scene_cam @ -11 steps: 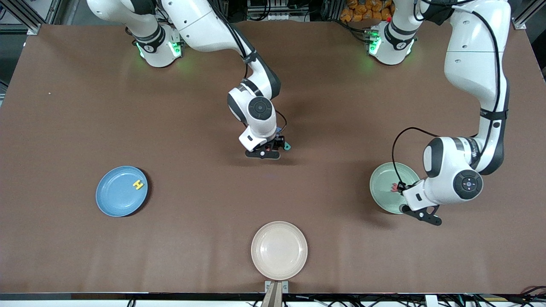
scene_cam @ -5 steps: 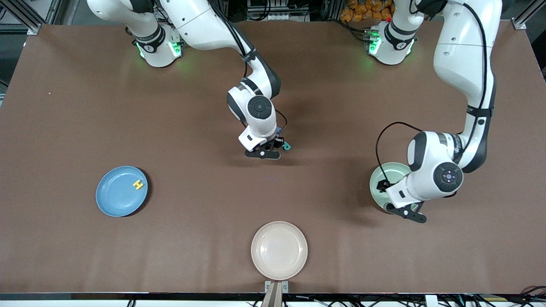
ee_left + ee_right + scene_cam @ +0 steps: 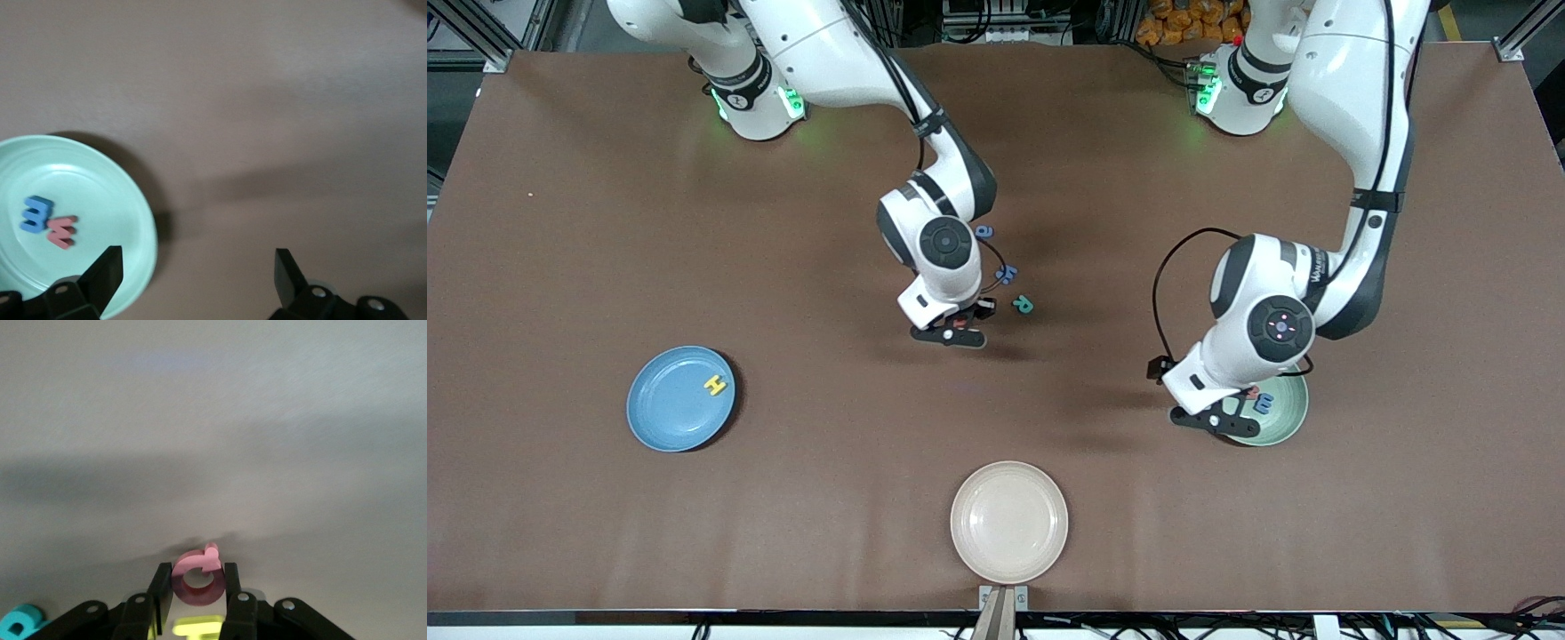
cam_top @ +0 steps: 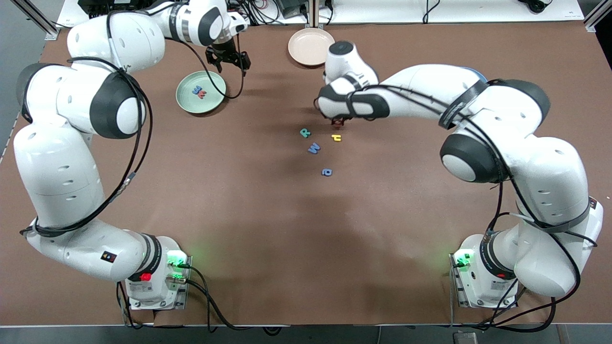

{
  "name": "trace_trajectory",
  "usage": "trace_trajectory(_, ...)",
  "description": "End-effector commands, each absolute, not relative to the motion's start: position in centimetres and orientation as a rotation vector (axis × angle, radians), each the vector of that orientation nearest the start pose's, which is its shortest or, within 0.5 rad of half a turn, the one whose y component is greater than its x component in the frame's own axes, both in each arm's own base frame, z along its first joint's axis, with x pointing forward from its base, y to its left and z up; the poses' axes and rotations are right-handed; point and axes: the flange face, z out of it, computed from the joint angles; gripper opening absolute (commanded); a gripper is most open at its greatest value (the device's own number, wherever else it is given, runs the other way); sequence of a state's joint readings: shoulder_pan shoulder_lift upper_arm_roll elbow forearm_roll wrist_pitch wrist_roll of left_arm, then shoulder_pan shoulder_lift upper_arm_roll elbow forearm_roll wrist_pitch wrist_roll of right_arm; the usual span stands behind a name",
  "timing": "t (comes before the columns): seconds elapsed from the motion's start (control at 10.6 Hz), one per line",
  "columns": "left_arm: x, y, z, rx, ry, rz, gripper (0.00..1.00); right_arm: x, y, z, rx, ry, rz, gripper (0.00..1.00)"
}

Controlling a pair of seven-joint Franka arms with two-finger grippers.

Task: Sort uppercase to blue plate, lowercase to green plate
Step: 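Release the m on the green plate while the right gripper lifts the q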

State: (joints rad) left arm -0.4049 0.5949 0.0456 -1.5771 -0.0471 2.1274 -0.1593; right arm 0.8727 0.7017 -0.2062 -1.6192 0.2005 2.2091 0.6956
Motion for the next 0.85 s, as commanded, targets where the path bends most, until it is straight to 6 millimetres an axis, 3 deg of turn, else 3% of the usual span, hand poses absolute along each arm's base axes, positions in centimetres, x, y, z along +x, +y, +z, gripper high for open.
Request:
trace_trajectory(0.0, 63.1, -27.3, 29.4, -3.139, 0.237, 0.091, 1.0, 54.3, 39.9, 24.9, -3.157, 0.11, 0.219, 0.0)
trace_trajectory(0.19, 60.8, -32.0, 28.7, -3.134, 0.17, 0.105, 1.0, 56.7, 35.2, 26.9, -3.147, -0.028, 0.296, 0.0)
trace_trajectory(0.47, 57.0, -39.1, 26.8, -3.121, 0.068, 0.131, 1.0, 60.9, 24.4, 27.7, -3.095, -0.173, 0.413, 0.0)
trace_trajectory(0.75, 54.6, -42.5, 24.9, -3.095, -0.099, 0.15, 1.0, 64.1, 12.8, 27.3, -3.019, -0.396, 0.42, 0.0)
